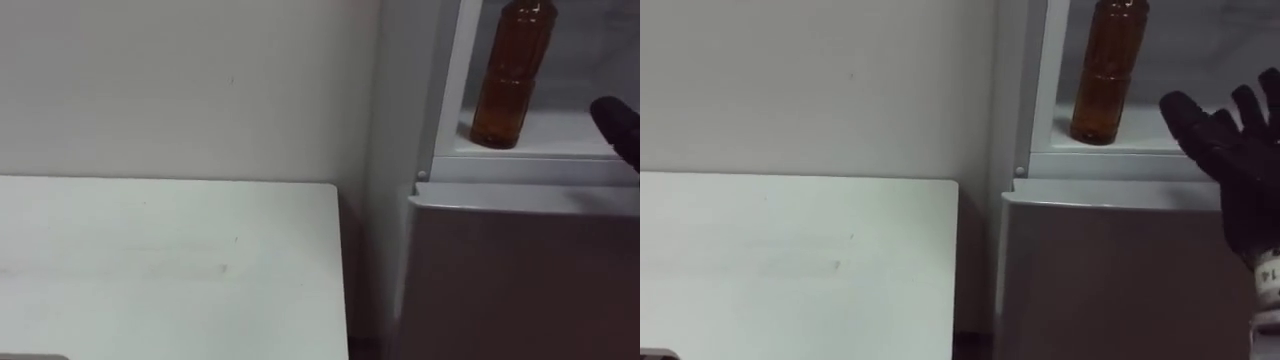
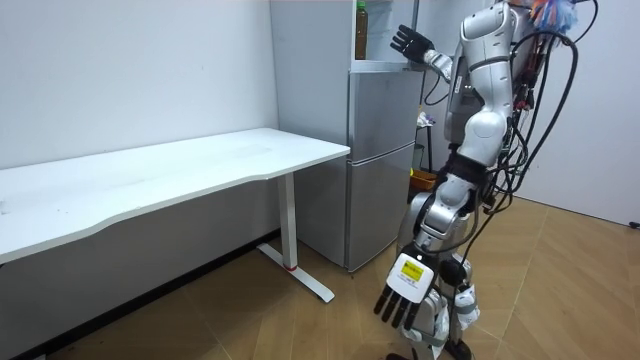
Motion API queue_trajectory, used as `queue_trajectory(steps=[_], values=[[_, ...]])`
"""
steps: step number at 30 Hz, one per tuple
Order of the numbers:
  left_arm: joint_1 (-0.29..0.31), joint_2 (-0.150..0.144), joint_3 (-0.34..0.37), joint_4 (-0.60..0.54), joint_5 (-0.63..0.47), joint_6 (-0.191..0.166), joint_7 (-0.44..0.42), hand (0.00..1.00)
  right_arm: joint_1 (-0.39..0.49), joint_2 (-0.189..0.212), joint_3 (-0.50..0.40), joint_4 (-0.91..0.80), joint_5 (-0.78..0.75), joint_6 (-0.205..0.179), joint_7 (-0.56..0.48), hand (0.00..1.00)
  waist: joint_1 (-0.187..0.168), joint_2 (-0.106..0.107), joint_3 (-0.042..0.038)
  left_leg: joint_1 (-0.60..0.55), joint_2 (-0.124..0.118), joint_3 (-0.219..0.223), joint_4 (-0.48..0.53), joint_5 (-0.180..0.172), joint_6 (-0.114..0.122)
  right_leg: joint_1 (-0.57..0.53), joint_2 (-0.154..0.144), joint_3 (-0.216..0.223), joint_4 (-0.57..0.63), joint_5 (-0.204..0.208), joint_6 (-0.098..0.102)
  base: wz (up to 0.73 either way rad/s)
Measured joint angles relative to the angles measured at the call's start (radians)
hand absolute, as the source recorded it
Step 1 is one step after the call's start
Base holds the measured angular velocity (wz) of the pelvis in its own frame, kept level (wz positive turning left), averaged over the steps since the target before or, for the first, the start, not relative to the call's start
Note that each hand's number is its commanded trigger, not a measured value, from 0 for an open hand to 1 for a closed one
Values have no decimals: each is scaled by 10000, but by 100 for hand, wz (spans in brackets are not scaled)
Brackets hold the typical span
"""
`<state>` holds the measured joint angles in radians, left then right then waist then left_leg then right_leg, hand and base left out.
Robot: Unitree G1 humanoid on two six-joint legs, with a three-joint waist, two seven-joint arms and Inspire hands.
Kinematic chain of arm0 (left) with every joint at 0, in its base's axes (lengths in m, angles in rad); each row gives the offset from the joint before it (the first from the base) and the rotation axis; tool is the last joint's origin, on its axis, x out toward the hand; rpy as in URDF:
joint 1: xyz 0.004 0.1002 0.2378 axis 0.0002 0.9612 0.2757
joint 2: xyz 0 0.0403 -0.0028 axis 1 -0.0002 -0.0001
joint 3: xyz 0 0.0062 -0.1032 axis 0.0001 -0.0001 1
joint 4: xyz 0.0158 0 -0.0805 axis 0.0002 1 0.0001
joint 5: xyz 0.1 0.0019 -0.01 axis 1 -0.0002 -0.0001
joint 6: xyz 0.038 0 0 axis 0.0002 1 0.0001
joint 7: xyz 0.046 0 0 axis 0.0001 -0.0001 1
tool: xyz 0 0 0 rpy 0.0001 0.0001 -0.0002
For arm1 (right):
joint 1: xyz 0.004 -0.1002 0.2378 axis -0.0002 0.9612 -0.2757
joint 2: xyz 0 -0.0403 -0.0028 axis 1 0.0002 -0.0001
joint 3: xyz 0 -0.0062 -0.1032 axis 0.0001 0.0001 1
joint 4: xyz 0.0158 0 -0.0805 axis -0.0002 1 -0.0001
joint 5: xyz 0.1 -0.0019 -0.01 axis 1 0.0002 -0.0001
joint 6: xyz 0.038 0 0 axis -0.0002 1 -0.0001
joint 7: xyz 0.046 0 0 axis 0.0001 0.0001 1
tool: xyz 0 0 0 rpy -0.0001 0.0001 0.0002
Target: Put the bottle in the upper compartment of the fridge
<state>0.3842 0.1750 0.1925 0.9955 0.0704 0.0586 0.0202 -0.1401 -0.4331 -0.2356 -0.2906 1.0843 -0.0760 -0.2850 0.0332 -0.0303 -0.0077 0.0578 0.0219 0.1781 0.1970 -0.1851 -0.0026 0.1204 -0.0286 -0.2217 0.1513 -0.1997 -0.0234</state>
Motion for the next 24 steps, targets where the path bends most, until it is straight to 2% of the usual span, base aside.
queue_trajectory(steps=[2, 4, 5, 7, 10, 13, 16, 24], values=[[-9, -40, 8, 85, 20, -17, 0, 0, 230, 219, 5, -7, 526, -24, 347, 0, 37, 61, -4, 20, 7, 67, -16, 0, 0, 2, 2, 53, 16, 0, 0, -7], [-8, -85, 14, 147, 18, -18, 0, 0, 598, 768, 65, -5, 1089, -211, 843, 0, 49, 56, 3, 20, 14, 85, -19, -2, -2, -11, 9, 69, 34, 0, -1, -2], [-10, -104, -8, 153, 1, -18, 0, 0, 702, 877, 103, -5, 1287, -227, 972, 0, 47, 104, -14, 20, 14, 87, -18, -2, -3, -10, 10, 75, 29, 0, -1, 0], [-55, -169, -80, 165, -2, -23, 0, 0, 1076, 1252, 211, 5, 2113, -229, 1490, 0, 42, 164, -1, 23, 13, 95, -11, -5, 0, -4, 14, 100, 40, 1, -3, 0], [-101, -276, -104, 222, 3, -155, 0, 0, 1265, 1612, 231, 7, 2567, -266, 2015, 0, 162, 275, 22, 30, 24, 99, 29, -59, 3, -34, 20, 178, 46, 1, -2, -6], [-331, -316, -211, 406, 0, -280, -1, 0, 1279, 1619, 450, 83, 2939, -590, 2720, 0, 275, 422, 13, 30, 20, 104, 61, -94, 23, -51, 12, 220, 53, 1, 0, -5], [-464, -319, -327, 607, -11, -442, -1, 0, 1511, 1782, 692, 134, 3002, -587, 3436, 0, 289, 545, 14, 26, 21, 105, 71, -99, 21, -52, 21, 239, 50, 0, 0, 0], [-529, -426, -612, 1183, -14, -467, 0, 0, 2478, 2189, 889, 1215, 3425, -583, 4591, 0, 281, 683, -5, -127, 29, 138, 86, -109, 19, -269, 22, 271, 172, -7, 0, -2]])
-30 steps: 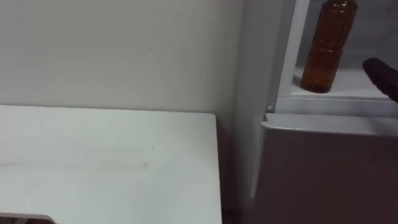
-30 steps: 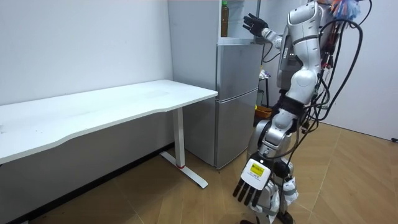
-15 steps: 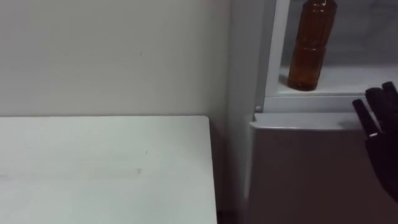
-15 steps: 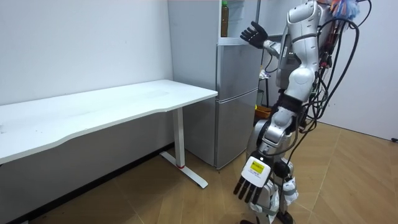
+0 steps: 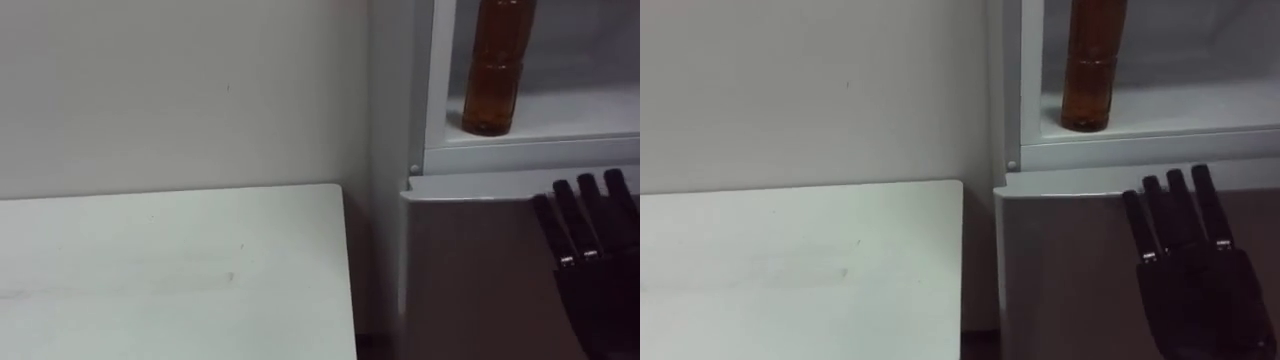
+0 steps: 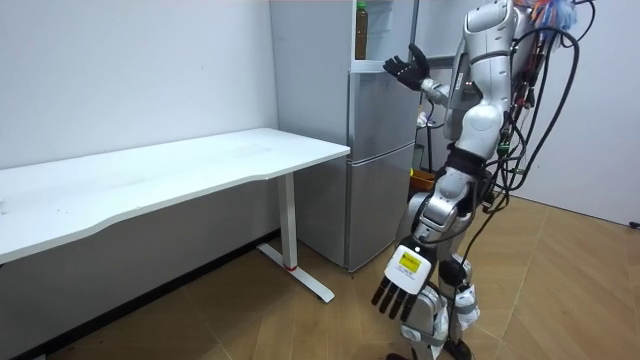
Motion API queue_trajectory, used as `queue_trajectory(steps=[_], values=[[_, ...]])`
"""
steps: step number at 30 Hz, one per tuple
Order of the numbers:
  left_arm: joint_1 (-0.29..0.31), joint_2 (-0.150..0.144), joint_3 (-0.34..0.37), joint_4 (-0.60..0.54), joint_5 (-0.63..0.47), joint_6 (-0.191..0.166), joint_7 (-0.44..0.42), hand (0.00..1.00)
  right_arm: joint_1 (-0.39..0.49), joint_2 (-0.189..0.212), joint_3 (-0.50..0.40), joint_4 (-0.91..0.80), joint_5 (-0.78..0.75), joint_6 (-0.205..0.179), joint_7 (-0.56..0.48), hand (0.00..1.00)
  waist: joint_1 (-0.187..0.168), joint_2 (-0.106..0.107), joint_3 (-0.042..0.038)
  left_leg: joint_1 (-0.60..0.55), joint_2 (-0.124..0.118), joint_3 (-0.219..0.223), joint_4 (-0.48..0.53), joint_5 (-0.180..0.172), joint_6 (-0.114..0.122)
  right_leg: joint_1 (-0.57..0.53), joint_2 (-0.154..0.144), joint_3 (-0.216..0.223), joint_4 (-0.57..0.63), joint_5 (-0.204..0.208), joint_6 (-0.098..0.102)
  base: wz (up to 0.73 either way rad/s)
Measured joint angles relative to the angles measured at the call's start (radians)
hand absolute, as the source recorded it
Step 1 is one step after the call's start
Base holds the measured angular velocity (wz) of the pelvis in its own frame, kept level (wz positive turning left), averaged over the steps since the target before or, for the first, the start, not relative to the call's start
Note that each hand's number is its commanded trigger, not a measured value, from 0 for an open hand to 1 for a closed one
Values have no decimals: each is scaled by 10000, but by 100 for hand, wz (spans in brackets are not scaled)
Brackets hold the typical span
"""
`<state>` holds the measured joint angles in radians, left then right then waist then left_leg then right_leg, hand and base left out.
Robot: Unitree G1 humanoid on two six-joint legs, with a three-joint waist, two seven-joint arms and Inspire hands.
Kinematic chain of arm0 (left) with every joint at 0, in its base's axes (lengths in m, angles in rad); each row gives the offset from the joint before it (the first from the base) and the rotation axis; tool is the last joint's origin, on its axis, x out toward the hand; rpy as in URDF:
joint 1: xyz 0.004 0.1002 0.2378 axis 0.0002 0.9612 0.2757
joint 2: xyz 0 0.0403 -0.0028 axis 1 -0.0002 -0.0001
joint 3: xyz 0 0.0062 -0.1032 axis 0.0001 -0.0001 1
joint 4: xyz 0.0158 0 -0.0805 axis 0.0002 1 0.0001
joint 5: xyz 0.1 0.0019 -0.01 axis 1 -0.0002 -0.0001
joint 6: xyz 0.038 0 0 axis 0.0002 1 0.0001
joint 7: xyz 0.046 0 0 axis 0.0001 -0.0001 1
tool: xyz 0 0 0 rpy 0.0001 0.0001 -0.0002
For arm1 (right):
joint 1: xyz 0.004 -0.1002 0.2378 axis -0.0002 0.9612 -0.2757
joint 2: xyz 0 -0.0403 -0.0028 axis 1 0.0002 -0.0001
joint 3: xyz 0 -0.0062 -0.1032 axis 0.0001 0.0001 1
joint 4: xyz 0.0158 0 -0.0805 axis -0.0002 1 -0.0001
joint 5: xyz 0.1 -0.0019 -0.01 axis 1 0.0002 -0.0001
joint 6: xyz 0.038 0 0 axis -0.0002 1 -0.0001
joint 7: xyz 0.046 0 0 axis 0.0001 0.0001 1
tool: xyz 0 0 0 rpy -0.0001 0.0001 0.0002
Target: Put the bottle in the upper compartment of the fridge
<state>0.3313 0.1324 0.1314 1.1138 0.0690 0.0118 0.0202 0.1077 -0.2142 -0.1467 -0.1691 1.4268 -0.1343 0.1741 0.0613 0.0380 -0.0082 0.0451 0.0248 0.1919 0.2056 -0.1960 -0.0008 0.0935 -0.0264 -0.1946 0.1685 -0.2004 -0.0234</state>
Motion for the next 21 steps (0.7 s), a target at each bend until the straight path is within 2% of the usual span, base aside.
queue_trajectory(steps=[3, 4, 5, 9, 12, 17, 21], values=[[-44, 1, -16, 96, -235, -3, 0, 0, 523, 230, 61, 295, 231, 26, 550, 0, 0, 1, -3, -7, -1, 0, 6, -2, 1, -31, -8, 3, 2, -6, 0, -2], [-80, 2, -84, 89, -346, -3, 0, 0, 699, 308, 86, 523, 221, 41, 682, 0, -5, 41, -31, -8, -6, -3, 15, -4, 5, -32, -16, 0, 3, -6, 0, 0], [-102, 1, -111, 88, -365, -4, 0, 0, 778, 328, 109, 677, 210, 42, 736, 0, -8, 11, -16, -7, -9, -5, 15, -5, 8, -31, -21, -6, 6, -6, 1, 0], [-247, -10, -171, 116, -371, -164, 0, 0, 1350, 604, 158, 1890, 227, 49, 893, 0, 29, 62, -42, -3, 3, -2, 167, -67, 42, 20, -36, 8, 40, -12, 12, 0], [-228, -8, -163, 113, -369, -182, 0, 0, 1587, 598, 155, 2582, 328, 40, 1079, 0, 8, 87, -63, 29, 2, 2, 165, -85, 60, 20, -31, 95, 59, -9, 29, -5], [-148, -28, -167, 179, -387, -198, 0, 0, 1547, 612, 172, 5169, 324, 49, 1329, 0, 5, 24, -70, 190, 42, 243, 139, -118, 51, 92, 18, 306, 48, -2, 37, -10], [-119, -14, -138, 176, -416, -302, 221, 0, 1786, 619, 171, 6622, 500, 36, 1292, 0, -67, -71, -70, 183, 39, 219, 144, -144, 47, 89, 6, 242, 38, -2, 38, -1]])
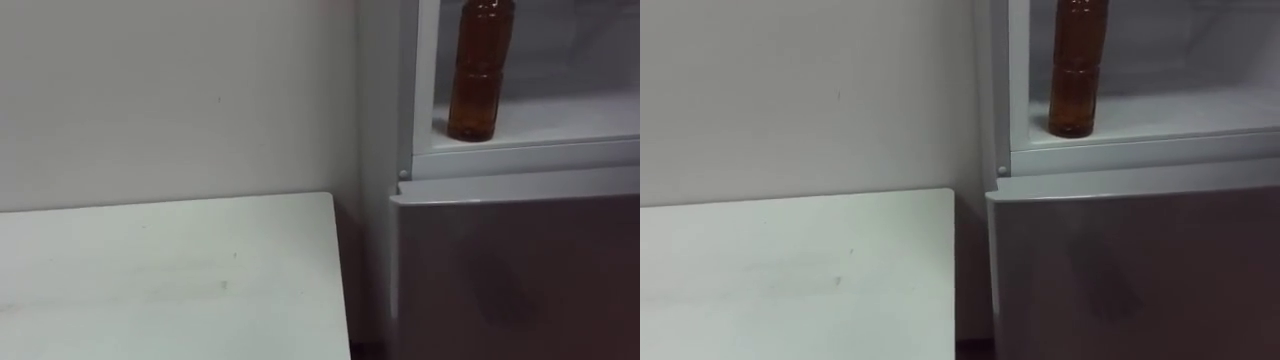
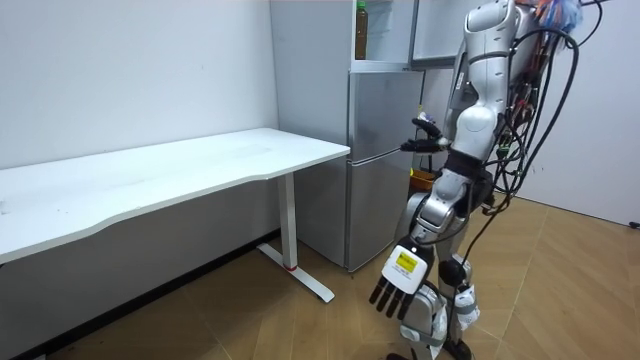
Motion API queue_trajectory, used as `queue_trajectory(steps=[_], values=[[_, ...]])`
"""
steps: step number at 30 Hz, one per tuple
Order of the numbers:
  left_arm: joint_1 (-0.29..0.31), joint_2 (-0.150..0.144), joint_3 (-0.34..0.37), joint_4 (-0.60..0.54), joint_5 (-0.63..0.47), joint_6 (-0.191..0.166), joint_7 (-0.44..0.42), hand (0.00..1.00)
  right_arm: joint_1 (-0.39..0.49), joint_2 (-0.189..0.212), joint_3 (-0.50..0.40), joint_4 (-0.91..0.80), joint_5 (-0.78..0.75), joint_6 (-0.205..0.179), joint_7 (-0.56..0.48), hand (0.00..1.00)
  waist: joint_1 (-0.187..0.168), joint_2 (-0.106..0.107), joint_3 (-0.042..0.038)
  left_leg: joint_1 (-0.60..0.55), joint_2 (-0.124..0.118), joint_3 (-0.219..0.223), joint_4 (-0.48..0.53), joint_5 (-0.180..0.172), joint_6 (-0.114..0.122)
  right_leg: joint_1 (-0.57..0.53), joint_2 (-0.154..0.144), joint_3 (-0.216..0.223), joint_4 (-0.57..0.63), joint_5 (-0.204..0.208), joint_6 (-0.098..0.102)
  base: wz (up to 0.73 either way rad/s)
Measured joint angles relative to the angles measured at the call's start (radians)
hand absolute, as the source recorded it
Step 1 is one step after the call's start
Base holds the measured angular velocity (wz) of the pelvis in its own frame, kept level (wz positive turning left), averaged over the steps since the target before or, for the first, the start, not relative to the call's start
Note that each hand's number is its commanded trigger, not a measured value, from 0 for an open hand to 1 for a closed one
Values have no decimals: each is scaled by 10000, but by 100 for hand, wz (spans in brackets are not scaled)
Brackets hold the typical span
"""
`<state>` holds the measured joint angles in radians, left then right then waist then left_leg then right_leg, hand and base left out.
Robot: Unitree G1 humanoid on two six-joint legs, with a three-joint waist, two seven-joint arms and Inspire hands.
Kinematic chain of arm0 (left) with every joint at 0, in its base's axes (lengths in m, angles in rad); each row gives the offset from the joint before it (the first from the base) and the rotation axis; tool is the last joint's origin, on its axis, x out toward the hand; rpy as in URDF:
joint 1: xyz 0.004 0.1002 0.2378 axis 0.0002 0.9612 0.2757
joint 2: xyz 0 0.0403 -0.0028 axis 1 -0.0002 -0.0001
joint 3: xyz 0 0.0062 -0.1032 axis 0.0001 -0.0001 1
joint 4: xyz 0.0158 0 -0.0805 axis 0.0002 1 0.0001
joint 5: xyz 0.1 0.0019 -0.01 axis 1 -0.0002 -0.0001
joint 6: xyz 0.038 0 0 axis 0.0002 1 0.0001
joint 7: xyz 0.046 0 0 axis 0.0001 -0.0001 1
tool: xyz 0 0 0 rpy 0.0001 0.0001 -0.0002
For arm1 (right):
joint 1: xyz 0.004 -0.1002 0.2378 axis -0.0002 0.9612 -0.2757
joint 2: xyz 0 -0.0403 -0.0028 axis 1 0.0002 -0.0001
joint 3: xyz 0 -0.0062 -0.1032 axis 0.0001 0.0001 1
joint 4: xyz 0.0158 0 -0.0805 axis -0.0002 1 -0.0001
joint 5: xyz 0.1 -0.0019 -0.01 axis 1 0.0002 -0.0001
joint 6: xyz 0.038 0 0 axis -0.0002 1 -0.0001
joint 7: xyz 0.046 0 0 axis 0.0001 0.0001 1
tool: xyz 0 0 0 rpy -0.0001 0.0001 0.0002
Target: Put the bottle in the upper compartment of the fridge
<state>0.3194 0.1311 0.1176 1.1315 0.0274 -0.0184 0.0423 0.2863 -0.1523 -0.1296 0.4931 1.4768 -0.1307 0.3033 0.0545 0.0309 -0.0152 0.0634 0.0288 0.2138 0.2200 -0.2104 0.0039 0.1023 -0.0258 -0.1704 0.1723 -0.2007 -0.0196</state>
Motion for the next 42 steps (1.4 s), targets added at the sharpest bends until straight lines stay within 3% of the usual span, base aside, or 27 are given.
queue_trajectory(steps=[4, 11, 13, 19, 25, 29, 34, 41, 42], values=[[6, -6, -3, 10, -44, -183, 254, 0, 152, 4, -5, 1640, 74, 8, -44, 0, -58, -148, 16, -1, -19, -11, -9, -18, 7, 11, -12, 19, -32, -5, 10, 0], [257, 6, 14, 171, -1193, -249, 572, 0, 375, 32, -248, 3919, -330, 51, -830, 0, -538, -177, 38, 7, -62, -95, 8, -94, 44, 67, -44, -66, -30, -57, 80, 4], [301, 9, 63, 172, -1465, -247, 665, 0, 473, 39, -482, 4394, -421, 248, -1142, 0, -618, -181, 40, 5, -69, -85, 11, -108, 53, 61, -38, -51, -27, -61, 87, 0], [230, 28, 833, 293, -1568, -252, 856, 0, 267, 49, -1400, 5468, -1142, 371, -2291, 0, -838, -274, 34, 120, -76, -11, -63, -106, 57, 56, -22, 74, 19, -66, 95, -6], [307, 94, 1240, 277, -1996, -250, 856, 0, -11, -16, -2542, 5439, -1769, 450, -3577, 0, -1050, -530, 77, 279, -88, 35, -232, -105, 53, 134, -46, 193, 11, -96, 110, -4], [332, 109, 1594, 263, -1999, -249, 856, 0, -142, -60, -3498, 4606, -2277, 436, -4802, 0, -1195, -590, 76, 322, -131, 44, -248, -106, 58, 133, -48, 192, 20, -120, 137, 0], [346, 196, 1593, 58, -1920, -280, 856, 0, -698, -505, -4367, 3665, -2298, 112, -6377, 0, -1432, -624, 83, 344, -198, 26, -334, -117, 90, 135, -69, 166, 0, -156, 196, 0], [459, 212, 1835, -228, -1883, -290, 848, 0, -685, -659, -4954, 1638, -2356, -257, -8274, 0, -1395, -671, 108, 333, -258, 35, -463, -128, 101, -26, -102, 247, 160, -310, 232, 0], [496, 227, 1960, -287, -1878, -300, 846, 0, -656, -705, -5022, 1308, -2561, -313, -8524, 0, -1415, -743, 82, 341, -266, 32, -496, -127, 100, -31, -106, 244, 157, -328, 235, 0]])
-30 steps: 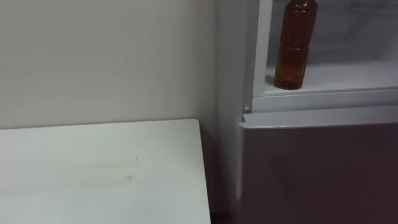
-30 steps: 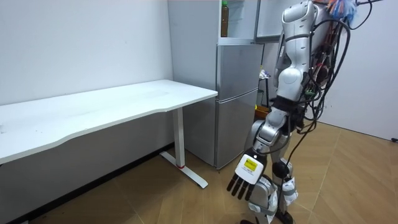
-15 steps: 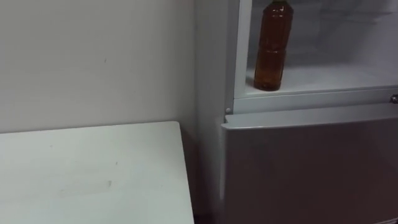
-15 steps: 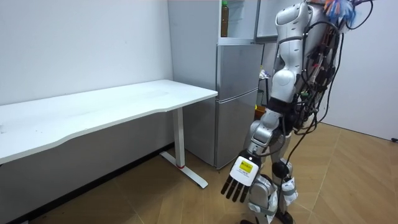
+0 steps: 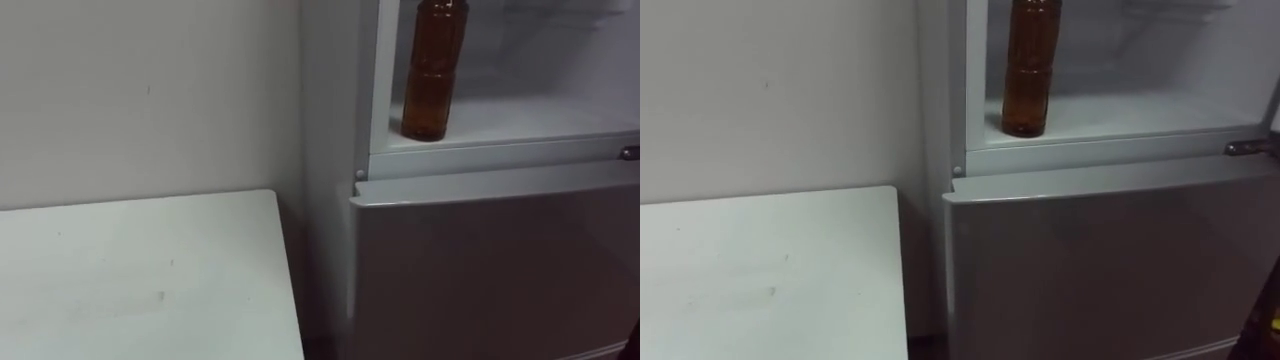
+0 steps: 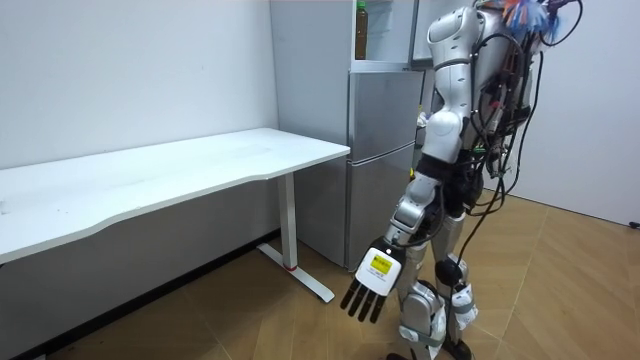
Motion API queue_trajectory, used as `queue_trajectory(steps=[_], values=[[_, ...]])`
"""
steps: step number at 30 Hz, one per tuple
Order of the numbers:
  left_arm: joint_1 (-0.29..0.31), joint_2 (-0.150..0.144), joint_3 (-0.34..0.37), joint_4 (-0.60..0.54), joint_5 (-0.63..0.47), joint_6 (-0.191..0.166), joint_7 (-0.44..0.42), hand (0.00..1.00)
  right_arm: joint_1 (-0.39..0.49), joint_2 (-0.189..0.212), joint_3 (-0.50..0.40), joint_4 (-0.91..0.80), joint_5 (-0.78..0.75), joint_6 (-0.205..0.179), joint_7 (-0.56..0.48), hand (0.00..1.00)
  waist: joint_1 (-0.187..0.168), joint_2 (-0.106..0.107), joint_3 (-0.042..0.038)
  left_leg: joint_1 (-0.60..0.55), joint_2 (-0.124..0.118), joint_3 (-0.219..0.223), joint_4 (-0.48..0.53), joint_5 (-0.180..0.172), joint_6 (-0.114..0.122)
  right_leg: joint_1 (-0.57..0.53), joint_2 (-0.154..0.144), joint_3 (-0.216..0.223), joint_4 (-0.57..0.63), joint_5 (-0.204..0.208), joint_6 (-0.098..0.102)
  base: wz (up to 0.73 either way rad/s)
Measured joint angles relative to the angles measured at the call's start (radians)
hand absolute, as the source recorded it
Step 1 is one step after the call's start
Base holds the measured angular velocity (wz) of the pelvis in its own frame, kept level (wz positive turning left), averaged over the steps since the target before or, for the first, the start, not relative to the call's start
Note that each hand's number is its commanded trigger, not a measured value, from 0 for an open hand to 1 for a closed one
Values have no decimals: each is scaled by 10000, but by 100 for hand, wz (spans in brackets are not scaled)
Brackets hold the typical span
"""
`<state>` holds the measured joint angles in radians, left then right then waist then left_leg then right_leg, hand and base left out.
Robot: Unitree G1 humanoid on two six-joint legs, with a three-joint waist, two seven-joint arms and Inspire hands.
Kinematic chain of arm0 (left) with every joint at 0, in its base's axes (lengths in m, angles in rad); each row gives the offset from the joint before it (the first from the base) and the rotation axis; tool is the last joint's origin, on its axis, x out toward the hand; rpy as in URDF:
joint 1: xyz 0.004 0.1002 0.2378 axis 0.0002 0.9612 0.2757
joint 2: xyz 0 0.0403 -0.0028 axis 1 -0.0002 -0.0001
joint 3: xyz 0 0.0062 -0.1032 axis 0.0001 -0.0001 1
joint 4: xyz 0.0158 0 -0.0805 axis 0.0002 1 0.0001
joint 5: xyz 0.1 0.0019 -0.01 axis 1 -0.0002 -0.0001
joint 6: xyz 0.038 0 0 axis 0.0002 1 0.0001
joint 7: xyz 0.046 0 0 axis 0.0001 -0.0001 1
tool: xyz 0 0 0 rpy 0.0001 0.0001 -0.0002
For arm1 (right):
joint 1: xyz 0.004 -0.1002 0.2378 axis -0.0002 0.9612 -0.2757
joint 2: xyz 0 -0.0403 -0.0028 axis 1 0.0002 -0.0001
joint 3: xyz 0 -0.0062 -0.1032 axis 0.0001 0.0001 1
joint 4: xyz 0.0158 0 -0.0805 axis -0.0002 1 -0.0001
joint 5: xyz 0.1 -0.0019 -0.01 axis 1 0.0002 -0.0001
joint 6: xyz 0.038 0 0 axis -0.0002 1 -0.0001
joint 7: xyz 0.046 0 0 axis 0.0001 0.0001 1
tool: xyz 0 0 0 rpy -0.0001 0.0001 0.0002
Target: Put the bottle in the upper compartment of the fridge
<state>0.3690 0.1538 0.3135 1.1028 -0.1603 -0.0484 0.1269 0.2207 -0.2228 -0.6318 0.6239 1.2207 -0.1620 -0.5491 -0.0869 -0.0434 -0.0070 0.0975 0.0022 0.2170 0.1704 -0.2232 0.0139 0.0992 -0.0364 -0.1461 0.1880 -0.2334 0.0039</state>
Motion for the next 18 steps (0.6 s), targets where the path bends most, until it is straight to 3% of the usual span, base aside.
queue_trajectory(steps=[7, 14, 18], values=[[206, 20, -22, -250, -15, -57, -1, 0, -8, -379, -214, -1637, -1080, -357, -1402, 0, -89, -147, 91, -189, -17, -7, 136, -1, -1, -76, -23, -49, -26, -21, 19, 2], [210, 111, -12, -387, 244, -56, 0, 0, -185, -722, -634, -2631, -1988, -418, -2312, 0, -168, -159, 87, -200, 6, -35, 47, -1, -1, -159, 19, 16, -18, -20, 9, 0], [243, 131, -11, -461, 578, -55, 0, 0, -144, -881, -678, -4061, -2616, -419, -3005, 0, -167, -152, 78, -176, -2, 11, -1, 3, -3, -174, 19, 13, 5, -15, 2, 0]])
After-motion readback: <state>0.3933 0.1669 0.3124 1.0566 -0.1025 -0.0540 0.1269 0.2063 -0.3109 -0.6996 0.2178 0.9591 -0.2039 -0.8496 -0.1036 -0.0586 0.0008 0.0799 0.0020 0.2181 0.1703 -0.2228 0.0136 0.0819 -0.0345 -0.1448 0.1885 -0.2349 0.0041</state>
